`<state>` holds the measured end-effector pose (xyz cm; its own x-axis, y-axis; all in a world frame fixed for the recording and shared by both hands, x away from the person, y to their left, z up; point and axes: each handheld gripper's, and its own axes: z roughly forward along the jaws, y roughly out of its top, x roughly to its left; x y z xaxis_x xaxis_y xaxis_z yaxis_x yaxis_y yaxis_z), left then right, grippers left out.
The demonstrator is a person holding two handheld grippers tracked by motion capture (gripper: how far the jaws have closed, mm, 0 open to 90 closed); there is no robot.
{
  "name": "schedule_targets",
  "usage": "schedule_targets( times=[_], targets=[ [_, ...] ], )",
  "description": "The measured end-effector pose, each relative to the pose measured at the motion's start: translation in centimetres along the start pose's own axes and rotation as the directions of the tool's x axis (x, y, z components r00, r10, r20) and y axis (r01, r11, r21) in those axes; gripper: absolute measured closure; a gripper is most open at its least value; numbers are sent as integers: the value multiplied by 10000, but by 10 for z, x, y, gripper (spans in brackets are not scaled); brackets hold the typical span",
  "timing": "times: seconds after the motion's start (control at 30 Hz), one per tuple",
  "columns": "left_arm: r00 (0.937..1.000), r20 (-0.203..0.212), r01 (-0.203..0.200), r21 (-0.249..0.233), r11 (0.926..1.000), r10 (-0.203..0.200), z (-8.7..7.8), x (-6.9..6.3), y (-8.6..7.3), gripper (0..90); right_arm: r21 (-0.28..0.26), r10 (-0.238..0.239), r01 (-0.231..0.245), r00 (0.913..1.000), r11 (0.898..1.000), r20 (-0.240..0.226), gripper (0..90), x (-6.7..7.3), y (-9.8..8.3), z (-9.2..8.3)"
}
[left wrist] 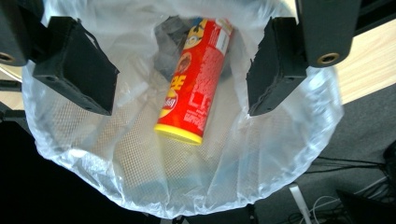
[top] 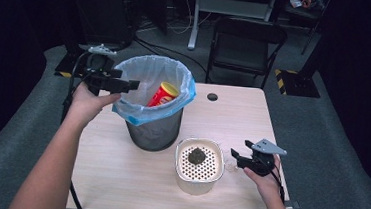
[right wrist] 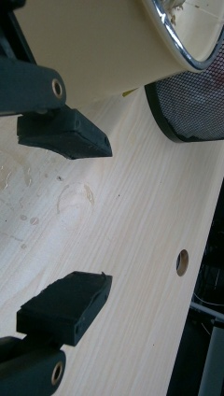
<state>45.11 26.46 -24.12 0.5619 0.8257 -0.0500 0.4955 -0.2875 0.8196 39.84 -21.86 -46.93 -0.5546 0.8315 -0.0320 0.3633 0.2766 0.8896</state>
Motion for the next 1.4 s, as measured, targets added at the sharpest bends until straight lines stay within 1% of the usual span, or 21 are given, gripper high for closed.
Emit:
schedule_targets(
  times=[0.13,0.27,0.43,0.53,0.77,0.97,1.03,1.1,1.17,1.2,1.33,1.4],
  targets=[
    [9999,-63,105,-221,9997,-106,-15,7,-8,277,3,29,-29,10000,10000,2,315,0,0,0],
    [9997,-120,197,-206,9996,-199,-27,15,-18,300,13,32,-32,10000,10000,21,315,1,0,0],
    [9992,-287,258,-150,9996,-263,-36,22,-33,317,23,20,-20,10000,10000,9,315,1,0,0],
    [9986,-342,399,-140,9991,-404,-41,27,-42,337,39,18,-18,10000,10000,19,315,1,0,0],
    [9980,-352,514,-338,9981,-526,-50,34,-71,345,21,-33,33,10000,10000,34,315,0,-1,-1],
    [9969,-262,734,-393,9965,-745,-50,39,-97,330,-6,-111,111,9999,9999,33,315,1,-1,-1],
    [9965,-336,753,-329,9966,-764,-48,41,-106,325,40,-144,144,9999,9999,36,315,1,-1,-1],
    [9957,-289,875,-323,9956,-885,-46,43,-114,325,41,-127,127,9999,9999,23,315,2,-1,-1],
    [9945,-352,969,-415,9944,-984,-42,45,-123,324,38,-127,127,9999,9999,17,315,2,-1,-1],
    [9945,-328,986,-357,9945,-997,-40,47,-127,323,48,-133,133,9999,9999,10,315,2,-1,-1],
    [9931,-418,1074,-451,9932,-1093,-32,50,-141,318,39,-148,148,9999,9999,18,315,2,-1,-1],
    [9936,-451,1013,-481,9937,-1034,-29,51,-148,306,45,-135,134,9999,9999,45,314,2,-1,-1]
  ],
)
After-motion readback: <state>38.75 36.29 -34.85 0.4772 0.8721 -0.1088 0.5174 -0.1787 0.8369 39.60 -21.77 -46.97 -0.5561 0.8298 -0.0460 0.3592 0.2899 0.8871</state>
